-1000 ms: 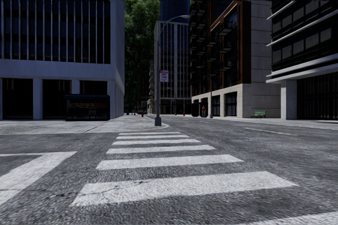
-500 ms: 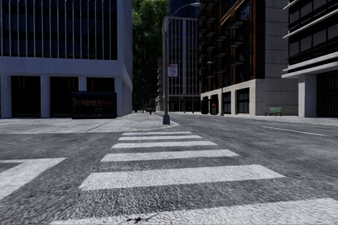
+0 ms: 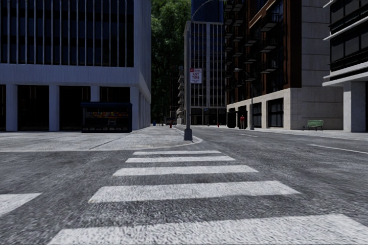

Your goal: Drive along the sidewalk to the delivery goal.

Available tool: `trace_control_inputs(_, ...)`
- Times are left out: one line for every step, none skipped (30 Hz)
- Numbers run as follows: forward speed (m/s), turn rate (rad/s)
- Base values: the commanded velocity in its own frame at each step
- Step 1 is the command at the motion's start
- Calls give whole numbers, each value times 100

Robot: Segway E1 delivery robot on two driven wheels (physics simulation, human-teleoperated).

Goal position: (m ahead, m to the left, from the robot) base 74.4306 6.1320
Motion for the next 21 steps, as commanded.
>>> trace_control_inputs(200,31)
trace_control_inputs(200,31)
trace_control_inputs(200,31)
trace_control_inputs(200,31)
trace_control_inputs(200,31)
trace_control_inputs(200,31)
trace_control_inputs(200,31)
trace_control_inputs(200,18)
trace_control_inputs(200,0)
trace_control_inputs(200,0)
trace_control_inputs(200,0)
trace_control_inputs(200,0)
trace_control_inputs(200,0)
trace_control_inputs(200,0)
trace_control_inputs(200,0)
trace_control_inputs(200,0)
trace_control_inputs(200,0)
trace_control_inputs(200,0)
trace_control_inputs(200,0)
trace_control_inputs(200,0)
trace_control_inputs(200,0)
